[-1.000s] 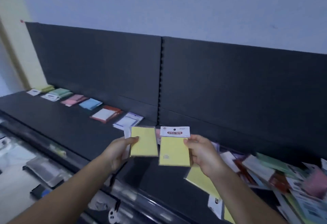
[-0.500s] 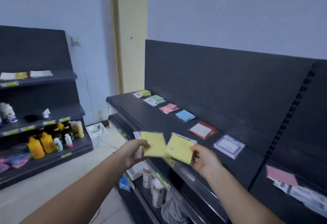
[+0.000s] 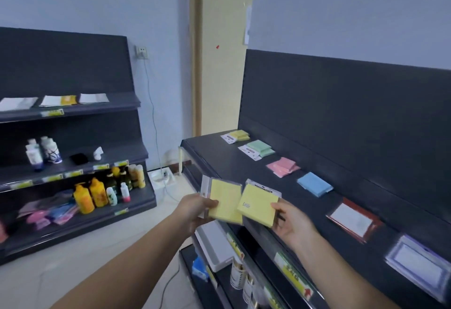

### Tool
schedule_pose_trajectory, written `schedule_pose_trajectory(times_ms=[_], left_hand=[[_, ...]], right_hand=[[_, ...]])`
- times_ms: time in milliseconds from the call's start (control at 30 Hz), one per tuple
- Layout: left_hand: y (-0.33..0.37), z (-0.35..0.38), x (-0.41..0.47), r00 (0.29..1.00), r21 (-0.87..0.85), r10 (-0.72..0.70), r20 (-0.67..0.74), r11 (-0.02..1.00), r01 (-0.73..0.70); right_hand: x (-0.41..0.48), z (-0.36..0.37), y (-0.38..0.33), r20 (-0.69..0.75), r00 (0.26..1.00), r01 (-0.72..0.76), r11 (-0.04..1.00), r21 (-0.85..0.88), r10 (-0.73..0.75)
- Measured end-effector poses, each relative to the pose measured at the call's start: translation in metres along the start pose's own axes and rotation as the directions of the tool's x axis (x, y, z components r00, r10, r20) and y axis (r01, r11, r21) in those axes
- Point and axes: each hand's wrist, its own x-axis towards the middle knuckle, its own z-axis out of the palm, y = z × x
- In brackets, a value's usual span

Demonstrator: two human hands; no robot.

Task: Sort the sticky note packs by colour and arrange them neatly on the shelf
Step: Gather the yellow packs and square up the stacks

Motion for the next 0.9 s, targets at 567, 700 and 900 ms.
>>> schedule_pose_trajectory(times_ms=[567,700,900], left_hand=[[0.137,0.041,0.256,0.999,0.096,0.011,0.042,0.995,-0.015],[0.161,0.049,0.307,0.997,0.112,-0.014,0.076,0.994,0.005],[0.193,0.070,0.390,0.968,0.161,-0.097,0.230,0.985,0.061]], right_hand=[[0.241,0.118,-0.095,0.017,0.998,0.066,0.998,-0.009,-0.066],[0.279,0.135,-0.105,-0.030,0.991,0.125,0.991,-0.051,-0.127],[0.326,0.161,-0.120,-0.186,0.966,0.185,0.983,-0.001,-0.182]])
